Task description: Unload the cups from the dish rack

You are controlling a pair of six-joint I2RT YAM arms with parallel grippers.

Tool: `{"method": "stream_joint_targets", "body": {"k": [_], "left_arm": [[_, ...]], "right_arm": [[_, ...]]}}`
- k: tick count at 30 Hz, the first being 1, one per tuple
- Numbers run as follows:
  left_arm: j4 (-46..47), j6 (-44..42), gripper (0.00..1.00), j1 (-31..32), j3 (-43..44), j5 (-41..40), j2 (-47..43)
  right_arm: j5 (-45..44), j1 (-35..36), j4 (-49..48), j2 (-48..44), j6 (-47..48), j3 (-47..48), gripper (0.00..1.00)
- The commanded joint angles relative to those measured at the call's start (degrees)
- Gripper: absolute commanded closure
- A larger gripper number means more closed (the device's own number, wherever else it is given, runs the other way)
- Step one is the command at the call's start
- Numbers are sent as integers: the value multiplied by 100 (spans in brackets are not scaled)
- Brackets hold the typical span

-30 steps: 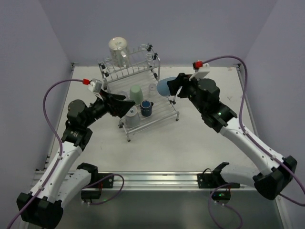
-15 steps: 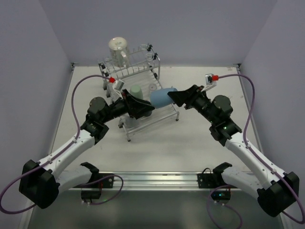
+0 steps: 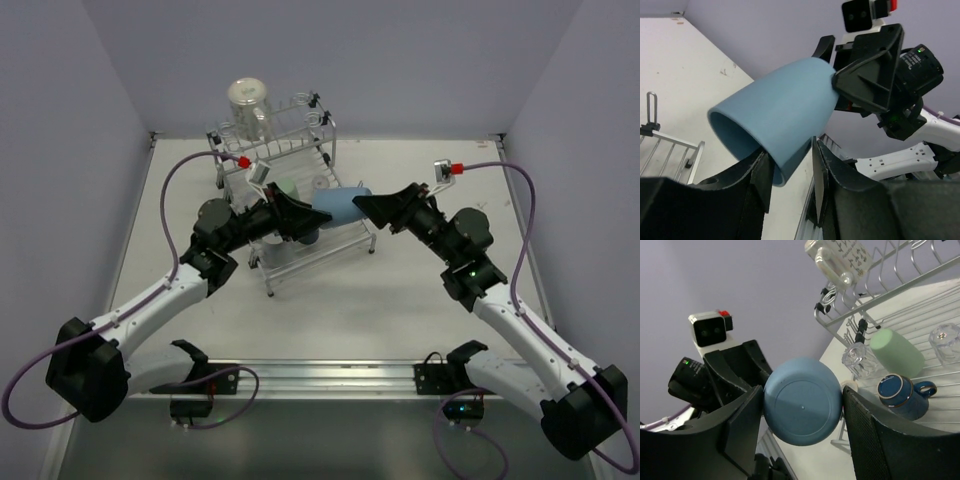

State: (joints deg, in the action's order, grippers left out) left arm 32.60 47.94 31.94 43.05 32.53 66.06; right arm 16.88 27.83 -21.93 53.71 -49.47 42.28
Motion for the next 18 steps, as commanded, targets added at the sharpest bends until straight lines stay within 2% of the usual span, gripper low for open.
{"method": "stream_joint_targets", "body": {"k": [1,2,5,6,7,8,9,10,11,12,14,18], "left_arm": [[607,-22,68,75,213,25,-111],[599,-39,80,84,204,25,-111],[232,-250,100,84,204,-53,-242],[55,-503,100,84,221,-98,-286],[-225,-731,100,75,291,-168,-330],[-1037,-977,100,84,562,-255,-392],[-1463,-1537,100,84,721,-378,-418],[-1902,-1812,100,84,1027,-440,-454],[-2690,-2058,100,84,1178,-502,-454],[-3054,-2513,100,75,1319,-494,-419],[-4089,-2851,100,84,1653,-476,-235],[-4779,-3456,100,241,1865,-221,161]], "right_arm": [[228,-24,-469,52,-290,-176,80],[210,-24,-522,60,-317,-290,80],[157,-41,-522,34,-344,-466,75],[209,-41,-514,43,-335,-510,72],[288,-33,-514,51,-248,-554,62],[411,-41,-461,52,-134,-615,53],[656,-76,-330,8,41,-616,42],[710,-94,-94,-45,504,-590,20],[737,-94,448,-115,805,-503,12],[720,-103,749,-272,1530,-415,4],[545,-103,1661,-431,2132,-91,1],[324,-103,2254,-660,2539,472,1]]}}
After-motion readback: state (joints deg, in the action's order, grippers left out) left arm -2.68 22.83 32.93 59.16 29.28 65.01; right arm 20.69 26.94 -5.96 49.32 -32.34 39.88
